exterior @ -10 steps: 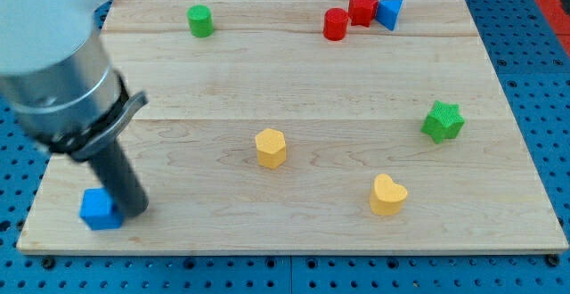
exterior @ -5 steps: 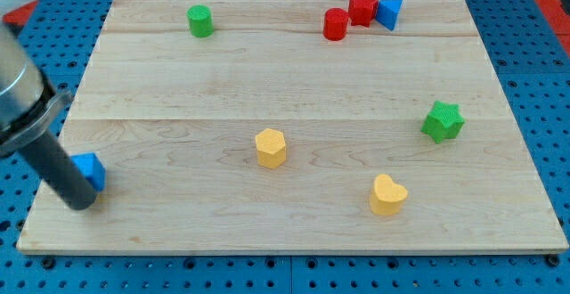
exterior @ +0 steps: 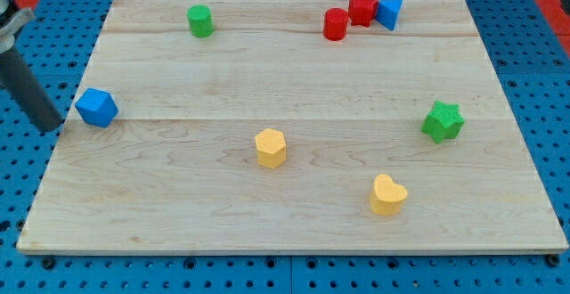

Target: Push the blue cube into red circle

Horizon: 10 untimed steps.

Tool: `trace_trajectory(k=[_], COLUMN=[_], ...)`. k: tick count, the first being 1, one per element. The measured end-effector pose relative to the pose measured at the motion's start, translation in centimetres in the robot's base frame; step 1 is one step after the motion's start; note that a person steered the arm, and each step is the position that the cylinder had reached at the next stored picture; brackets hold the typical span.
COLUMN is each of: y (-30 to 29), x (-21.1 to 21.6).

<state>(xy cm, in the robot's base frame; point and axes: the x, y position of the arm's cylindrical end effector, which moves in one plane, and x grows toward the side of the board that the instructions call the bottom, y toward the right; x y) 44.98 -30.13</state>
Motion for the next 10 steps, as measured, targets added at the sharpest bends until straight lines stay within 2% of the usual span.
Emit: trace_trajectory(k=[2,4,6,10], y=[0.7,8.1,17.6,26.3], x=[-2.5,0.4,0.4,-3.9])
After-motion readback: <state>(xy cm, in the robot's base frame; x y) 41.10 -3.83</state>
